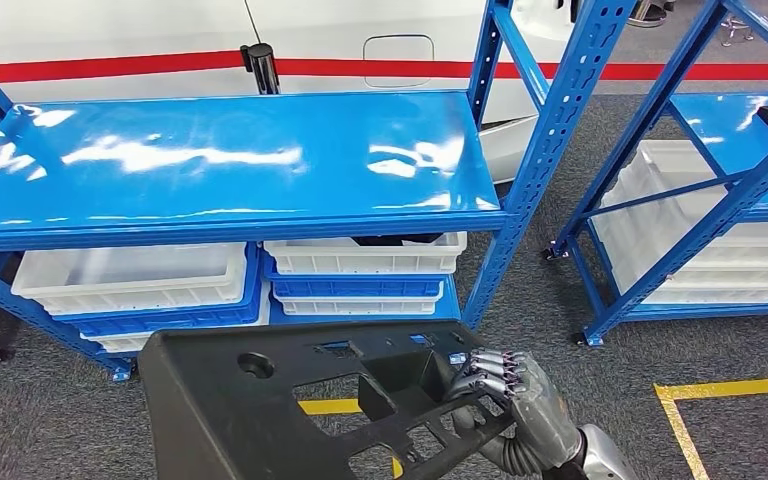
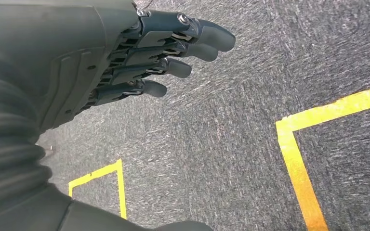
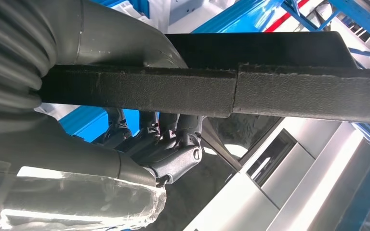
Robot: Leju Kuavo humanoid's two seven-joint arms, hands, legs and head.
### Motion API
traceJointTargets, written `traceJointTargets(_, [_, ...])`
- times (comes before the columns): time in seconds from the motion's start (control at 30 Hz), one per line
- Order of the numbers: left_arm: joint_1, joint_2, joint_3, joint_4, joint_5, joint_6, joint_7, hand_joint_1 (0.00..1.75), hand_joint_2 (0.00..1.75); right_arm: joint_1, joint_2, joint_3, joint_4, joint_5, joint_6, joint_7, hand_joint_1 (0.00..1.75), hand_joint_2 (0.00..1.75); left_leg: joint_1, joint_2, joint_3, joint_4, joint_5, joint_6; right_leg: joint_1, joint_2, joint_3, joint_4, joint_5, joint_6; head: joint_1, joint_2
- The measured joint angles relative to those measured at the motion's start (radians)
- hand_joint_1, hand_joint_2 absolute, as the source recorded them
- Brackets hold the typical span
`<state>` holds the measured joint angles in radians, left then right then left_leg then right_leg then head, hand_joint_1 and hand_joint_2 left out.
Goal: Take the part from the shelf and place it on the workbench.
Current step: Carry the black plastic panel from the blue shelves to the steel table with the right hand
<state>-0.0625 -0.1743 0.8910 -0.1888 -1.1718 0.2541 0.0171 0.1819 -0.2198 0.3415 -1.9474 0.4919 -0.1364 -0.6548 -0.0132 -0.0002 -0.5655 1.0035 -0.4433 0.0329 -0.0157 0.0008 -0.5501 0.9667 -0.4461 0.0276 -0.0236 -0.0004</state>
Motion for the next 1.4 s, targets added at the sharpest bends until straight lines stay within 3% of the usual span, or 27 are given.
traceJointTargets(0.47, [-0.001, 0.000, 0.026, 0.000, 0.066, 0.000, 0.014, 0.00, 1.75, -0.010, 0.010, 0.003, 0.002, -0.020, 0.017, -0.001, 1.75, 1.75, -0.002, 0.000, -0.002, 0.003, -0.002, 0.002, -0.003, 0.000, -0.001, -0.001, 0.002, 0.003, 0.000, 0.000])
traceJointTargets(0.6, [-0.001, 0.000, 0.047, 0.000, 0.090, -0.005, 0.017, 0.00, 1.75, -0.007, 0.013, 0.003, 0.003, -0.028, 0.025, -0.001, 1.75, 1.75, -0.006, 0.000, -0.004, 0.005, -0.002, 0.008, -0.009, 0.000, -0.002, -0.003, 0.005, 0.008, 0.000, 0.000])
traceJointTargets(0.67, [-0.002, -0.001, 0.055, 0.000, 0.096, -0.008, 0.018, 0.00, 1.75, -0.006, 0.013, 0.002, 0.003, -0.032, 0.031, -0.001, 1.75, 1.75, -0.002, 0.001, -0.001, -0.006, 0.005, 0.019, -0.008, 0.000, -0.007, 0.005, 0.000, 0.013, 0.000, 0.000])
traceJointTargets(0.73, [-0.004, -0.003, 0.063, 0.000, 0.102, -0.012, 0.021, 0.00, 1.75, -0.006, 0.013, -0.001, 0.003, -0.037, 0.038, -0.001, 1.75, 1.75, 0.005, 0.003, 0.001, -0.018, 0.015, 0.030, -0.007, -0.001, -0.036, 0.064, -0.033, 0.007, 0.002, 0.000])
traceJointTargets(0.8, [-0.005, -0.005, 0.069, 0.000, 0.105, -0.014, 0.026, 0.00, 1.75, -0.006, 0.012, -0.005, 0.005, -0.046, 0.046, -0.001, 1.75, 1.75, 0.006, 0.005, -0.005, -0.018, 0.019, 0.034, -0.008, -0.001, -0.103, 0.203, -0.097, -0.004, 0.004, 0.000])
traceJointTargets(0.83, [-0.006, -0.006, 0.072, 0.000, 0.106, -0.014, 0.030, 0.00, 1.75, -0.006, 0.012, -0.006, 0.008, -0.050, 0.050, -0.001, 1.75, 1.75, 0.006, 0.005, -0.008, -0.018, 0.020, 0.033, -0.009, -0.001, -0.136, 0.272, -0.124, -0.005, 0.004, 0.000])
traceJointTargets(0.87, [-0.005, -0.008, 0.074, 0.000, 0.106, -0.014, 0.033, 0.00, 1.75, -0.005, 0.011, -0.007, 0.010, -0.053, 0.054, -0.001, 1.75, 1.75, 0.006, 0.005, -0.010, -0.018, 0.021, 0.032, -0.008, -0.001, -0.150, 0.308, -0.134, -0.001, 0.004, 0.000])
traceJointTargets(0.9, [-0.005, -0.009, 0.075, 0.000, 0.106, -0.015, 0.035, 0.00, 1.75, -0.005, 0.010, -0.009, 0.013, -0.055, 0.056, -0.001, 1.75, 1.75, 0.006, 0.005, -0.011, -0.017, 0.022, 0.029, -0.009, -0.001, -0.143, 0.302, -0.128, 0.006, 0.004, 0.000])
traceJointTargets(0.93, [-0.005, -0.010, 0.076, 0.000, 0.104, -0.015, 0.036, 0.00, 1.75, -0.005, 0.009, -0.012, 0.015, -0.057, 0.057, -0.001, 1.75, 1.75, 0.007, 0.004, -0.011, -0.017, 0.023, 0.027, -0.009, -0.002, -0.114, 0.253, -0.108, 0.014, 0.004, 0.000])
traceJointTargets(1.0, [-0.005, -0.012, 0.077, 0.000, 0.100, -0.015, 0.036, 0.00, 1.75, -0.006, 0.009, -0.018, 0.017, -0.060, 0.058, -0.001, 1.75, 1.75, 0.006, 0.002, -0.012, -0.013, 0.023, 0.017, -0.012, -0.004, -0.032, 0.101, -0.060, 0.025, 0.005, 0.000])
traceJointTargets(1.07, [-0.005, -0.012, 0.077, 0.000, 0.097, -0.015, 0.036, 0.00, 1.75, -0.006, 0.009, -0.022, 0.019, -0.063, 0.058, -0.001, 1.75, 1.75, 0.003, 0.001, -0.014, -0.008, 0.020, 0.003, -0.011, -0.003, 0.013, 0.015, -0.035, 0.013, 0.003, 0.000])
traceJointTargets(1.13, [-0.005, -0.011, 0.078, 0.000, 0.096, -0.014, 0.036, 0.00, 1.75, -0.005, 0.009, -0.024, 0.020, -0.064, 0.058, -0.001, 1.75, 1.75, 0.006, 0.001, -0.017, -0.005, 0.019, -0.010, -0.009, 0.000, 0.016, 0.008, -0.028, -0.009, 0.001, 0.000])
traceJointTargets(1.2, [-0.005, -0.010, 0.078, 0.000, 0.094, -0.014, 0.036, 0.00, 1.75, -0.004, 0.009, -0.025, 0.021, -0.064, 0.058, -0.001, 1.75, 1.75, 0.013, 0.001, -0.025, 0.016, 0.004, -0.021, -0.013, 0.001, 0.016, 0.008, -0.023, -0.024, 0.000, 0.000])
traceJointTargets(1.27, [-0.005, -0.009, 0.079, 0.000, 0.091, -0.015, 0.036, 0.00, 1.75, -0.004, 0.010, -0.026, 0.021, -0.064, 0.059, -0.001, 1.75, 1.75, 0.018, 0.001, -0.065, 0.109, -0.056, -0.033, -0.013, 0.001, 0.018, 0.007, -0.021, -0.035, -0.002, 0.000])
traceJointTargets(1.33, [-0.004, -0.009, 0.079, 0.000, 0.089, -0.017, 0.035, 0.00, 1.75, -0.003, 0.011, -0.026, 0.023, -0.064, 0.059, -0.001, 1.75, 1.75, 0.021, 0.001, -0.125, 0.245, -0.121, -0.040, -0.006, 0.000, 0.017, 0.007, -0.021, -0.041, -0.003, 0.000])
traceJointTargets(1.37, [-0.004, -0.009, 0.079, 0.000, 0.089, -0.017, 0.036, 0.00, 1.75, -0.002, 0.011, -0.026, 0.023, -0.064, 0.059, -0.001, 1.75, 1.75, 0.022, 0.001, -0.143, 0.284, -0.130, -0.041, -0.003, 0.001, 0.017, 0.007, -0.022, -0.041, -0.003, 0.000])
traceJointTargets(1.4, [-0.003, -0.009, 0.079, 0.000, 0.088, -0.018, 0.036, 0.00, 1.75, 0.000, 0.011, -0.026, 0.023, -0.064, 0.059, -0.001, 1.75, 1.75, 0.022, 0.001, -0.144, 0.289, -0.121, -0.038, 0.000, 0.002, 0.018, 0.008, -0.022, -0.042, -0.003, 0.000])
